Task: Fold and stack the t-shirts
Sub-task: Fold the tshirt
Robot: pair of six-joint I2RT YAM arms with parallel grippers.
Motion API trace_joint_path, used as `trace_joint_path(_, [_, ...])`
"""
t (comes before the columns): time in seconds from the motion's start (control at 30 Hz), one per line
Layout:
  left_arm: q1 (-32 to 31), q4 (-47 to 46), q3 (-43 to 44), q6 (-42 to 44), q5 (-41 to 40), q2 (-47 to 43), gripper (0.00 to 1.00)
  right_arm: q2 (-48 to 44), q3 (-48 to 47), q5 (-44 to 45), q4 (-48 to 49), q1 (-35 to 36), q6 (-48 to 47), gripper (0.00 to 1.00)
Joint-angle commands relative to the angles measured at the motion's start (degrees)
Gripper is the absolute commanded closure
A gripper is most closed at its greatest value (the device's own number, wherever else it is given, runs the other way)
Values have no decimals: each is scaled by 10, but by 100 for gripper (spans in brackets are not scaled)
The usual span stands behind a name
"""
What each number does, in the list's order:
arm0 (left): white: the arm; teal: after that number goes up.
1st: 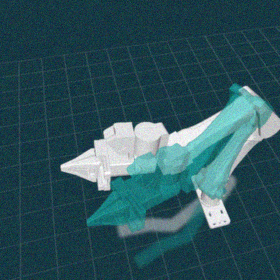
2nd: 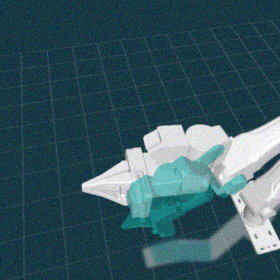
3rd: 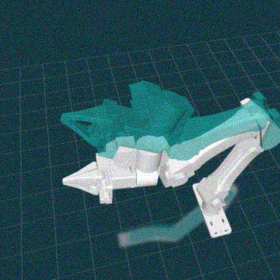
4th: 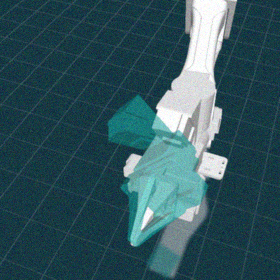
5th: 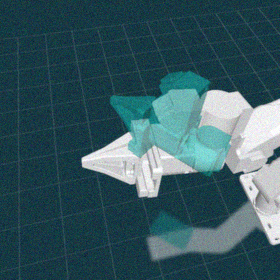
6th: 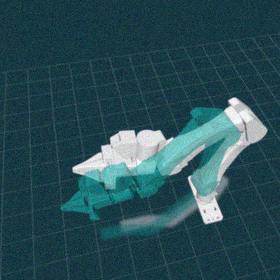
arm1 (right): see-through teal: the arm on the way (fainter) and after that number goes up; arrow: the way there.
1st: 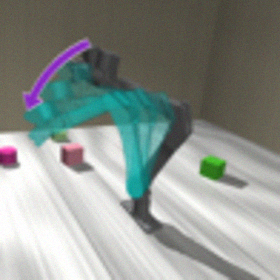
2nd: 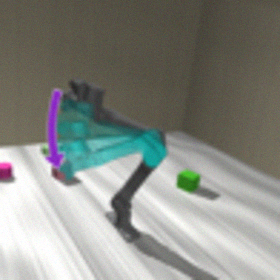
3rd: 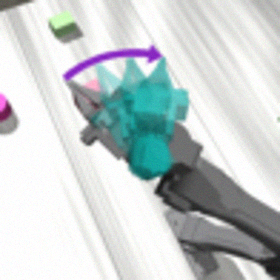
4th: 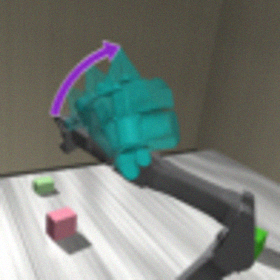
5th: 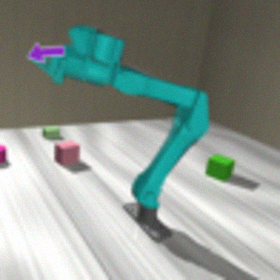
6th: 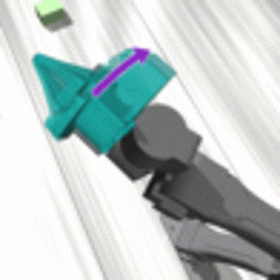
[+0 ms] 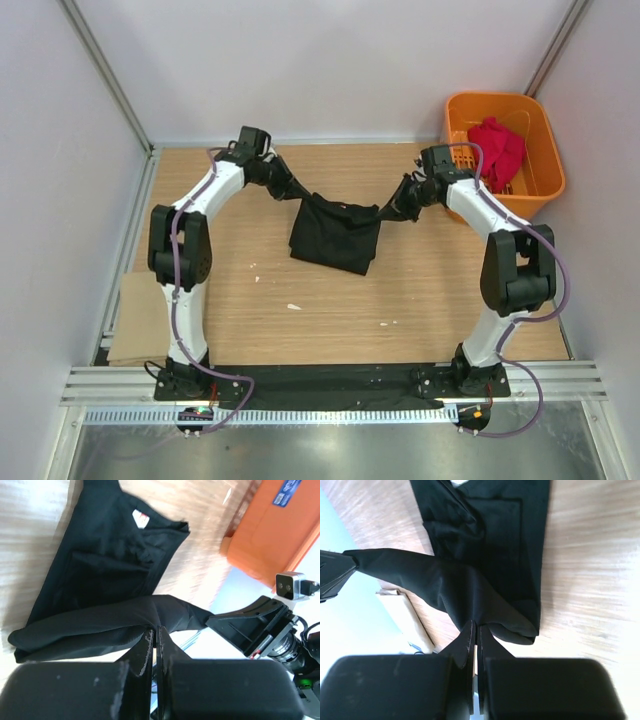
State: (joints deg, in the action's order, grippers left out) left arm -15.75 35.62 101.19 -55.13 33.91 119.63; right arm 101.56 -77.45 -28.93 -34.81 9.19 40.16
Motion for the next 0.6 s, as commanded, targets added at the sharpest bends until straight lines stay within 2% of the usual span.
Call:
trace_joint_path(0.0, [11,-48,16,-15,16,-15,100,2,-31,-16,-1,-8,-18,99])
trace_joint_path(0.1, [16,-89,15,-51,34,14,100,28,-34,-17,24,-17,-16,99])
trace_joint_path(0.27, [19,-132,72,-59,6,81,97,92,-77,8,80,-34,-20,98])
trace_joint_path(0.3, [19,-156,86,-61,1,115,85,119,-82,17,116,-41,-20,93])
trace_joint_path(0.33, [20,-171,116,-62,-2,138,77,136,-109,26,118,-44,-38,83])
trace_joint_path(0.37, [20,-176,138,-68,-2,160,64,158,-131,42,114,-50,-49,79])
trace_joint_path(0.4, [20,-179,158,-64,7,199,58,189,-153,60,92,-57,-57,74])
trace_joint_path(0.43, [19,-166,214,-49,3,212,47,202,-188,67,83,-59,-68,63])
trace_joint_path(0.47, [20,-86,246,-31,-15,221,41,204,-200,82,78,-61,-83,59])
trace_joint_path(0.53, [22,-36,299,47,-67,204,41,184,-211,113,76,-58,-96,51])
trace_joint_path(0.57, [23,-13,294,66,-87,184,39,178,-219,120,67,-58,-114,50])
